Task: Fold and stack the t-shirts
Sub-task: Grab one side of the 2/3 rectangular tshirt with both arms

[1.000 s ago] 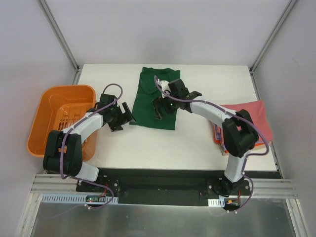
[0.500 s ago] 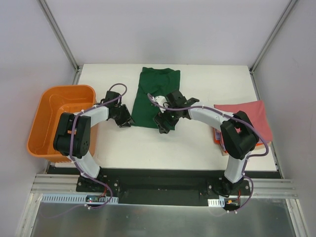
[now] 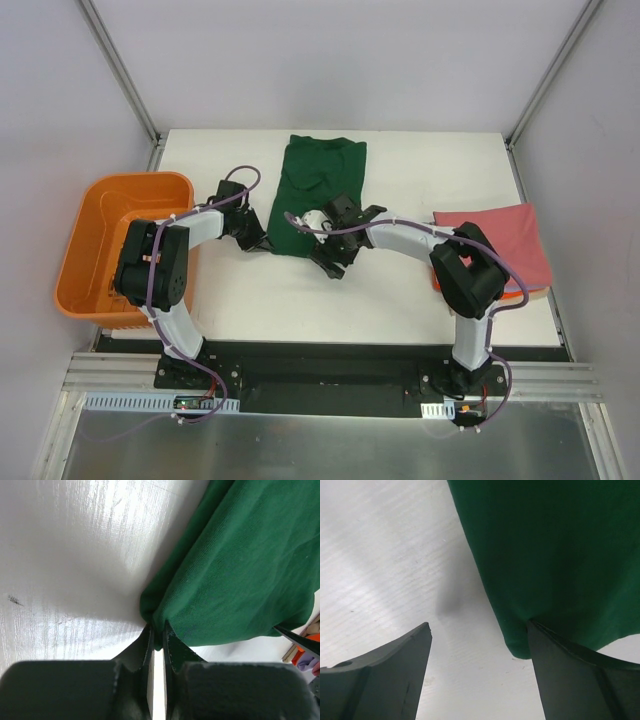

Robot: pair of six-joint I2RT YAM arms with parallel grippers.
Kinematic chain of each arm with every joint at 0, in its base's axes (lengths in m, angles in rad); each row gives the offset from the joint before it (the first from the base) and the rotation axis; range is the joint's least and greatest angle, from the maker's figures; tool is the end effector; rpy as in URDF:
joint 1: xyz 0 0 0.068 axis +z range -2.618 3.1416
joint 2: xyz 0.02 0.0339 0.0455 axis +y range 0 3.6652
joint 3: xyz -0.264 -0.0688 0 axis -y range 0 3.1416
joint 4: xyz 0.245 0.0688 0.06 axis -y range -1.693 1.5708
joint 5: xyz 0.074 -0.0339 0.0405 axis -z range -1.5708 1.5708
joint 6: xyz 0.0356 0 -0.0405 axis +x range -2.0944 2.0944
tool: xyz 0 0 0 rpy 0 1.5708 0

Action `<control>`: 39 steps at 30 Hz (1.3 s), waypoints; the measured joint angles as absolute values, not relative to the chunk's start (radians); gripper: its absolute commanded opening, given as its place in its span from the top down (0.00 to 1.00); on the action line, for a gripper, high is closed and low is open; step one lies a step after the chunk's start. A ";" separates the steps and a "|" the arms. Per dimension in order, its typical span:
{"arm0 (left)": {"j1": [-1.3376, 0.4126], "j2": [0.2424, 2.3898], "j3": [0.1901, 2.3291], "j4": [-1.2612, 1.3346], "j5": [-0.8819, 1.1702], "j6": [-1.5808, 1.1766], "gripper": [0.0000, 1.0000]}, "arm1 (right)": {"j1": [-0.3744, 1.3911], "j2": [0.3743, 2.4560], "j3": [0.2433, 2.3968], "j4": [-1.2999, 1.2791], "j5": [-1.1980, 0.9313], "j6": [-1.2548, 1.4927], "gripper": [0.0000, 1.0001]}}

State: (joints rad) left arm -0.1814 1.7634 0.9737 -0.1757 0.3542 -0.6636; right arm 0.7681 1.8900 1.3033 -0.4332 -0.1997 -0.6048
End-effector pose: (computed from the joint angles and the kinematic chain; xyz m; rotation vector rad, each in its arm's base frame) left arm 0.3388 -0.0747 0.1526 -0.4849 2.5875 -0.7656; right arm 0.2807 0.2810 0.1857 -1.6990 1.9577 0.3184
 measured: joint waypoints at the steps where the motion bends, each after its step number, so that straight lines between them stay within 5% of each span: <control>1: -0.181 1.763 0.974 -0.175 0.354 -0.664 1.00 | 0.768 1.903 1.308 -0.440 -0.192 -0.611 0.24; 11: -0.182 1.763 0.974 -0.170 0.347 -0.663 1.00 | 0.769 1.931 1.311 -0.451 -0.089 -0.624 0.36; 21: -0.181 1.738 0.953 -0.160 0.341 -0.657 1.00 | 0.779 1.925 1.283 -0.382 -0.004 -0.628 0.84; 26: -0.182 1.671 0.893 -0.154 0.335 -0.645 1.00 | 0.786 1.871 1.208 -0.319 -0.031 -0.626 0.99; 39: -0.182 0.960 0.622 -0.326 0.199 -0.650 1.00 | 1.005 1.551 1.043 -0.352 -0.369 -0.412 0.99</control>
